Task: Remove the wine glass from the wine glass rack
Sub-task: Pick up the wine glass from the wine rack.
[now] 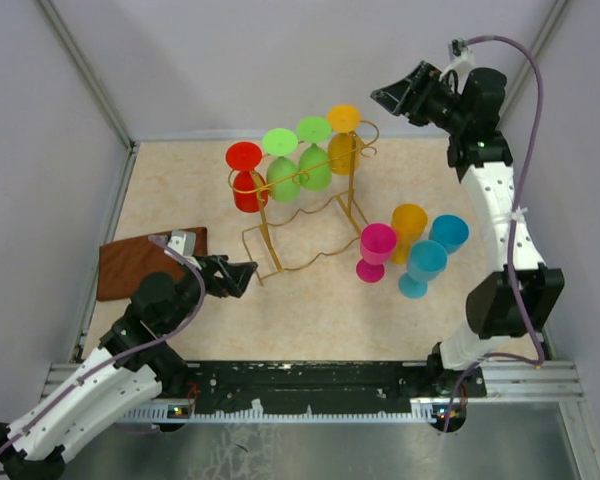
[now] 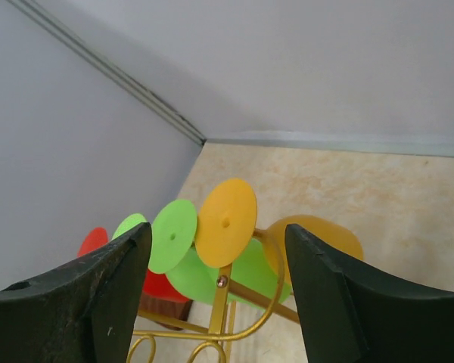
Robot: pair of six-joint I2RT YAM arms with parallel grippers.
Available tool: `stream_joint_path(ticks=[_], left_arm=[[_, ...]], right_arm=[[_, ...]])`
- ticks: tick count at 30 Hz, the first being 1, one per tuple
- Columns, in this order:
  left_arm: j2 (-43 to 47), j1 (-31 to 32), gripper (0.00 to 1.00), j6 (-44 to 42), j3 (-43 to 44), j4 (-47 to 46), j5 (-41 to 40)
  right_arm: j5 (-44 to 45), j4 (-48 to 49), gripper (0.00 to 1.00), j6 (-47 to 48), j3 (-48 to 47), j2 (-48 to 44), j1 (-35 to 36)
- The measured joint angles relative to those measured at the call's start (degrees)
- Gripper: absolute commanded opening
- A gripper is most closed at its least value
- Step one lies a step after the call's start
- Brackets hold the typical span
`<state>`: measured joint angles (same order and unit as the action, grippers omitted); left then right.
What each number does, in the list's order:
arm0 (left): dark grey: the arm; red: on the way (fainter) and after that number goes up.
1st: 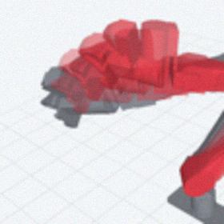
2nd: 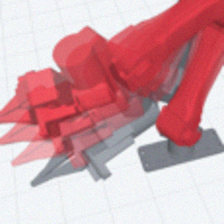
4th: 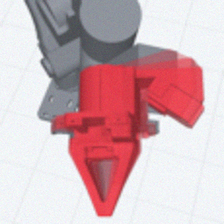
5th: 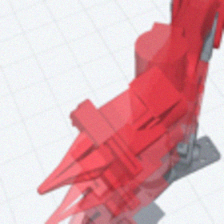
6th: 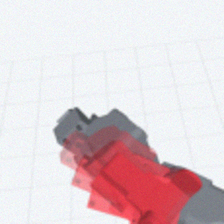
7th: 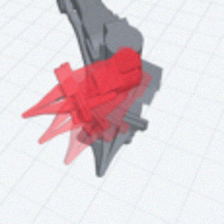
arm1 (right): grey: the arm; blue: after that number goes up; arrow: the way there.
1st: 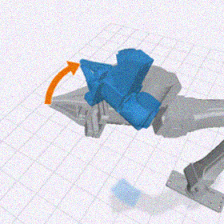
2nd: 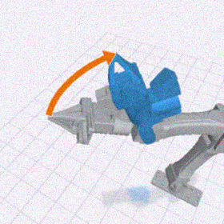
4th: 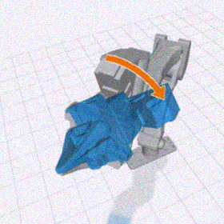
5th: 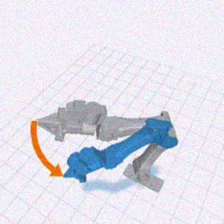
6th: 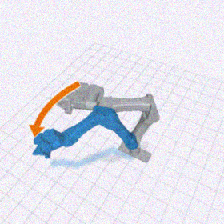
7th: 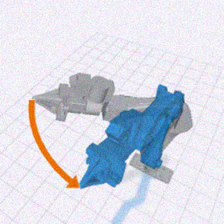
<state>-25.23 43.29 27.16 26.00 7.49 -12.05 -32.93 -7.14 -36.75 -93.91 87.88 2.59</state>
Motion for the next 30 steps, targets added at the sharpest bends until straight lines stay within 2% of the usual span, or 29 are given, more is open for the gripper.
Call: stream_joint_path(ticks=[3, 6, 15, 18, 26, 30], left_arm=[[0.68, 0.00, 1.00, -1.31, 0.02, 0.04, 0.68], [0.66, 0.00, 1.00, -2.43, 0.02, 0.35, 1.03], [0.63, 0.00, 1.00, -3.23, 0.02, 0.50, 1.20], [0.63, 0.00, 1.00, -3.23, 0.02, 0.55, 1.20], [0.66, 0.00, 1.00, -3.45, 0.26, 2.67, 1.14], [0.74, 0.00, 1.00, -3.67, 0.57, 3.48, 1.14]], right_arm=[[-3.72, -2.08, 0.63, -0.61, -5.01, 5.35, 0.13], [-5.66, -4.96, 0.63, -0.15, -8.81, 9.46, 0.17], [-6.60, -18.45, 0.59, 8.87, -22.29, 18.88, 2.51], [-6.78, -21.92, 0.61, 11.80, -27.12, 21.38, 4.00], [-11.15, -23.74, 0.54, 14.08, -29.22, 23.63, 5.55], [-11.82, -24.28, 0.45, 15.26, -29.29, 24.35, 5.53]])
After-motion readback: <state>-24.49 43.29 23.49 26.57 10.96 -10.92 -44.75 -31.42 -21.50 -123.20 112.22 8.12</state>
